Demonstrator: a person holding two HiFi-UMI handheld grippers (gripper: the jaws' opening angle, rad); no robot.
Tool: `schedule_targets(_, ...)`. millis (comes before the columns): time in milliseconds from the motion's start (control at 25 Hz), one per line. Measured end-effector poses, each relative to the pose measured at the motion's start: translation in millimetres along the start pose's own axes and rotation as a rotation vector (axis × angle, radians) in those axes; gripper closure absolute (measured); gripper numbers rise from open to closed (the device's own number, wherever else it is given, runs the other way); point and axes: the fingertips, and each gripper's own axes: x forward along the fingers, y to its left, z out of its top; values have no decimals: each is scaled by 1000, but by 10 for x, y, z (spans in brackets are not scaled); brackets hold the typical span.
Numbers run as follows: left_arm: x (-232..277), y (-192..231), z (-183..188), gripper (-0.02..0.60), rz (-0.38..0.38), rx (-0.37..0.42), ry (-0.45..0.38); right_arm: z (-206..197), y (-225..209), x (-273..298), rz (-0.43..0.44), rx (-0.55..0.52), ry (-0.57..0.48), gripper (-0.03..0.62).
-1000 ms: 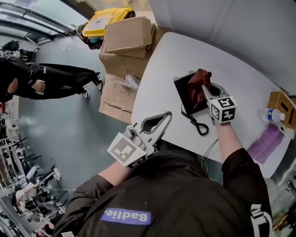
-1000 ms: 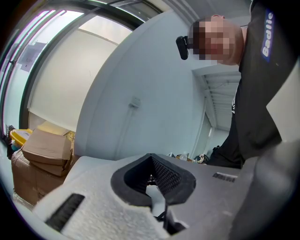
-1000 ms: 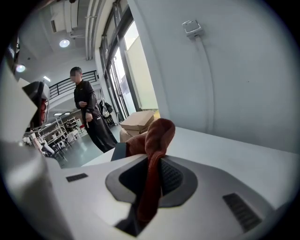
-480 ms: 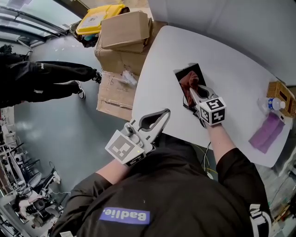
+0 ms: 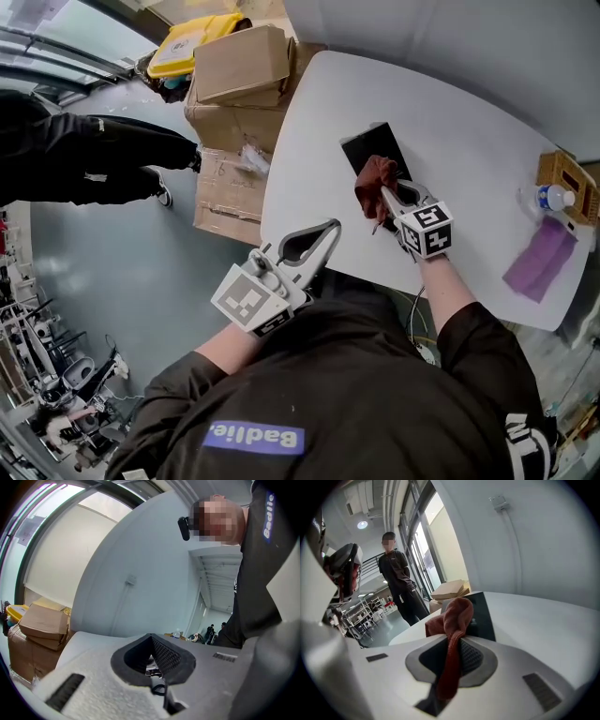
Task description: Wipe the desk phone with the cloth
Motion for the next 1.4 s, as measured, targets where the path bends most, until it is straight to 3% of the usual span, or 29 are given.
schedule_targets(280, 168, -119, -45, 577, -6, 22, 18, -135, -655, -283, -98, 35, -2, 545)
schedule_targets(480, 178, -117, -50, 577, -7, 20, 27, -284, -763, -390, -130, 59, 8, 545)
schedule_targets(800, 37, -29, -61, 577, -55, 38, 8, -459, -183, -248, -63, 14, 73, 545)
schedule_targets(1120, -371, 198, 143, 577, -148, 55, -28, -429, 417, -138, -64, -2, 144, 545)
schedule_targets(1400, -818, 465, 409, 577, -209, 82, -65, 10, 864, -84, -117, 79, 58, 545)
